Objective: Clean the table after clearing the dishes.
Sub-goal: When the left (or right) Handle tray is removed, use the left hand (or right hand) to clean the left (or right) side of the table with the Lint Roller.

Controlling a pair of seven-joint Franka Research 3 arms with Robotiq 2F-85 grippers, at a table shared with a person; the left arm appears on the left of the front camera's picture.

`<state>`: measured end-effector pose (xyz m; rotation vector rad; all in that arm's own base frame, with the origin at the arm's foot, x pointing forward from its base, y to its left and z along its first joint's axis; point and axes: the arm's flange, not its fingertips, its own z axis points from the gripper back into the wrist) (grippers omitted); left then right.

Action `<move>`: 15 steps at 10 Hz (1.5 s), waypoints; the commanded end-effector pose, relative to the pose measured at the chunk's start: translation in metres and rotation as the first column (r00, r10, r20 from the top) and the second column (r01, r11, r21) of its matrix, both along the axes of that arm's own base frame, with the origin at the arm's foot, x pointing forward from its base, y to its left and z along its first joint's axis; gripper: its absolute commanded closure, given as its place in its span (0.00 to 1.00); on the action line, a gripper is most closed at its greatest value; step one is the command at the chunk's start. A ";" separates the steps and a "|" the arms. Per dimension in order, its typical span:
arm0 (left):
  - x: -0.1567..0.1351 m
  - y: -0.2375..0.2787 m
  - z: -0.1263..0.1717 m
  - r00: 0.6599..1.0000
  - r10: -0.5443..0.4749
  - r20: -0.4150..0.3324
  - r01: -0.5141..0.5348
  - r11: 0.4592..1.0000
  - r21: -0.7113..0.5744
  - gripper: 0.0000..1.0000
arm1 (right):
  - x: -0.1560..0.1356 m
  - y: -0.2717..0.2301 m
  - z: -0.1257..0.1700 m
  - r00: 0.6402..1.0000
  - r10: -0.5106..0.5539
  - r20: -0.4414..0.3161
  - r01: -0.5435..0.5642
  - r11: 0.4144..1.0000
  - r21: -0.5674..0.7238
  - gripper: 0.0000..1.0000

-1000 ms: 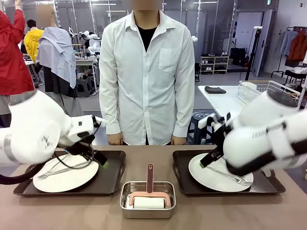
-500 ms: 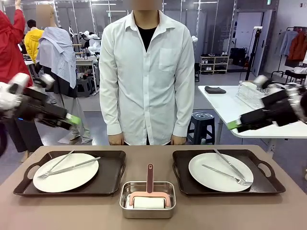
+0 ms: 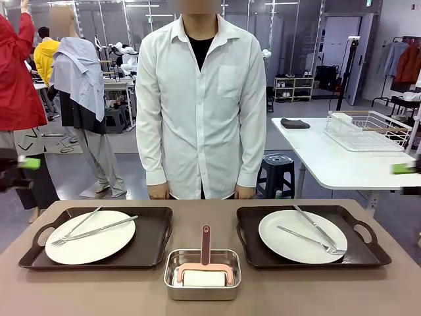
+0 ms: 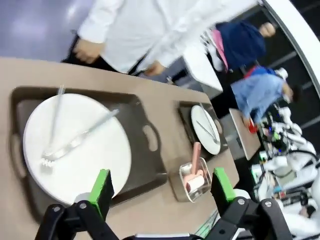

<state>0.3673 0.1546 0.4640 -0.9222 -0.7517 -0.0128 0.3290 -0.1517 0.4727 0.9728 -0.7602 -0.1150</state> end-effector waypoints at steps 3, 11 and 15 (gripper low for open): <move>-0.042 0.036 0.000 0.981 0.191 -0.033 -0.192 0.981 -0.001 0.00 | -0.077 -0.014 -0.027 0.986 -0.152 -0.066 0.155 0.987 0.039 0.00; -0.043 0.052 -0.004 0.981 0.193 -0.037 -0.192 0.981 0.009 0.00 | -0.046 -0.067 -0.006 0.984 -0.170 -0.050 0.172 0.984 0.042 0.00; -0.043 0.052 -0.004 0.981 0.193 -0.037 -0.192 0.981 0.009 0.00 | -0.046 -0.067 -0.006 0.984 -0.170 -0.050 0.172 0.984 0.042 0.00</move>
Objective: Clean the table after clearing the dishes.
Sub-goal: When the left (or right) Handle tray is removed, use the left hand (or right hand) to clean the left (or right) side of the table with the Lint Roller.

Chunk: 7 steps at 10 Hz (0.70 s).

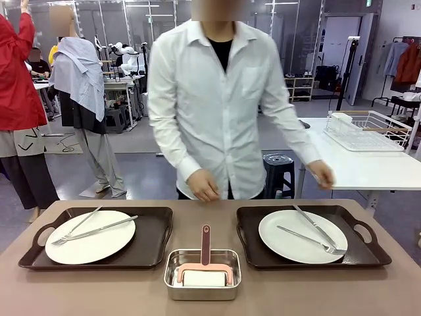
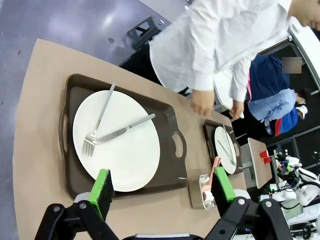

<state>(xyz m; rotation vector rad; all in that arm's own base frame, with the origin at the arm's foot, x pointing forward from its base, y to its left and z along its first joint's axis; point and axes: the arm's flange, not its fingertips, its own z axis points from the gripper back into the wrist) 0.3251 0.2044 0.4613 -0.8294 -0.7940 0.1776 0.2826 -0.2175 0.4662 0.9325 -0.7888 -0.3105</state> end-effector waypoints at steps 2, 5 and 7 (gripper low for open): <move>0.000 0.003 -0.001 1.000 -0.004 0.011 0.004 1.000 -0.007 0.00 | 0.000 -0.001 0.000 1.000 0.003 0.015 -0.003 1.000 0.008 0.00; 0.000 0.003 -0.001 1.000 -0.004 0.011 0.004 1.000 -0.007 0.00 | 0.000 -0.001 0.000 1.000 0.003 0.015 -0.003 1.000 0.008 0.00; 0.000 0.003 -0.001 1.000 -0.004 0.011 0.004 1.000 -0.007 0.00 | 0.000 -0.001 0.000 1.000 0.003 0.015 -0.003 1.000 0.008 0.00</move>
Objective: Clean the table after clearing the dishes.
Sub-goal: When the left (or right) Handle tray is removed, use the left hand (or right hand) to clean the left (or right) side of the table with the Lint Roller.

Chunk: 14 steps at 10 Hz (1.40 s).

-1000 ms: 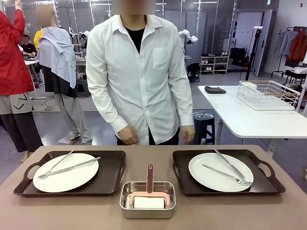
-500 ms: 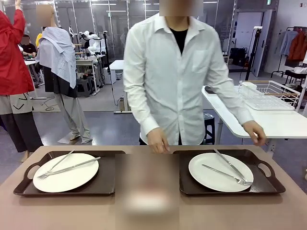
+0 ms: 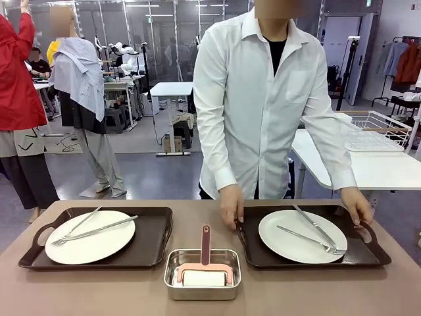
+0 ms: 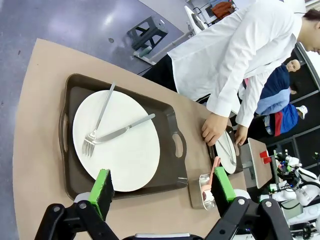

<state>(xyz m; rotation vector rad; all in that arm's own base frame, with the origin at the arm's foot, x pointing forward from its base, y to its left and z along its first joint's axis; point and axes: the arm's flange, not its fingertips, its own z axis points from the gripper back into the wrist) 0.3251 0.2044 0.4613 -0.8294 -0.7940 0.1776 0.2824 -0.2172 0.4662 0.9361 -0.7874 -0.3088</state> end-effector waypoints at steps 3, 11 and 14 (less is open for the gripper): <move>0.000 0.003 -0.001 1.000 -0.004 0.011 0.004 1.000 -0.007 0.00 | 0.000 -0.001 0.000 1.000 0.000 0.015 0.000 1.000 0.005 0.00; 0.000 0.003 -0.001 1.000 -0.004 0.011 0.004 1.000 -0.007 0.00 | 0.000 -0.001 0.000 1.000 0.000 0.015 0.000 1.000 0.005 0.00; 0.000 0.003 -0.001 1.000 -0.004 0.011 0.004 1.000 -0.007 0.00 | 0.000 -0.001 0.000 1.000 0.000 0.015 0.000 1.000 0.005 0.00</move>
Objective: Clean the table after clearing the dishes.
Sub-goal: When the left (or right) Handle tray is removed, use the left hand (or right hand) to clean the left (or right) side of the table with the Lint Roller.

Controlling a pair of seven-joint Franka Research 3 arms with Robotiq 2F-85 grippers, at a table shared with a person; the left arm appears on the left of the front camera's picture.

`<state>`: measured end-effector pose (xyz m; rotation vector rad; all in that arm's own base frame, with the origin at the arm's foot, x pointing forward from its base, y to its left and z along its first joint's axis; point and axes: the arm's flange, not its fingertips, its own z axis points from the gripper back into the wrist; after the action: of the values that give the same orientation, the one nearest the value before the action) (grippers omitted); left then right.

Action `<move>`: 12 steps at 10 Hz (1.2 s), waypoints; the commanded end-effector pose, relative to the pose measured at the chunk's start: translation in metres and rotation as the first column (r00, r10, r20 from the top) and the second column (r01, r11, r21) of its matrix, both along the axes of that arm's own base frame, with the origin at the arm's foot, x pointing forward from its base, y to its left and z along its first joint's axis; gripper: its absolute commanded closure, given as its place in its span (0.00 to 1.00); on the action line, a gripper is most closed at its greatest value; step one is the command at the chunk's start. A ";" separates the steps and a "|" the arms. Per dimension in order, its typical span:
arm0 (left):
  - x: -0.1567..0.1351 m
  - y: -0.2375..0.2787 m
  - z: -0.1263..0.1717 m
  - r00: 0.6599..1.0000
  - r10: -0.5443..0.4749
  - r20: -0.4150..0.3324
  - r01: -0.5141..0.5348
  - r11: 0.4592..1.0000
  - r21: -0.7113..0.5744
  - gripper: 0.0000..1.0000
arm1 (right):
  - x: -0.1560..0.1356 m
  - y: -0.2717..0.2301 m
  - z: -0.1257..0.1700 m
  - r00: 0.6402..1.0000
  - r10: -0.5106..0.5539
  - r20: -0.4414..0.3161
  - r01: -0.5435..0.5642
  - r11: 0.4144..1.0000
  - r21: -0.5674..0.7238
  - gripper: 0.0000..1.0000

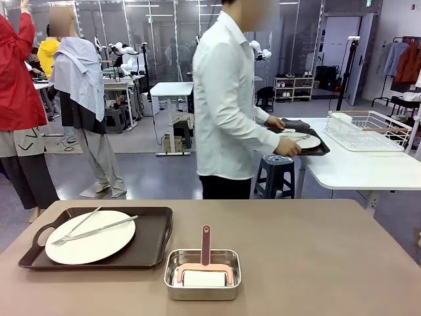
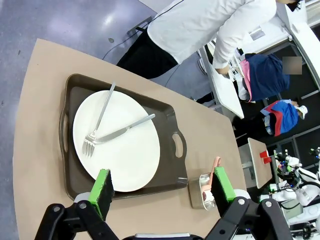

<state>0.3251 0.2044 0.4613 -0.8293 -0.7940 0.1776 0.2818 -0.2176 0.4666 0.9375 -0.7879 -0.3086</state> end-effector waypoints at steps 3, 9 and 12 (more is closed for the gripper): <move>0.000 0.002 -0.001 1.000 -0.004 0.011 0.004 1.000 -0.007 0.00 | 0.054 0.031 0.044 0.978 0.210 -0.016 -0.210 0.967 -0.143 0.00; 0.000 0.002 -0.001 1.000 -0.004 0.011 0.004 1.000 -0.007 0.00 | 0.250 0.285 0.102 0.733 0.593 -0.334 -0.666 0.523 -0.532 0.00; 0.000 0.002 -0.001 1.000 -0.004 0.011 0.004 1.000 -0.007 0.00 | 0.272 0.386 0.063 0.604 0.644 -0.470 -0.771 0.323 -0.548 0.00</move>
<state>0.3252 0.2054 0.4602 -0.8280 -0.7915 0.1811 0.5479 0.1663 0.5261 0.4543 -0.2281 0.7016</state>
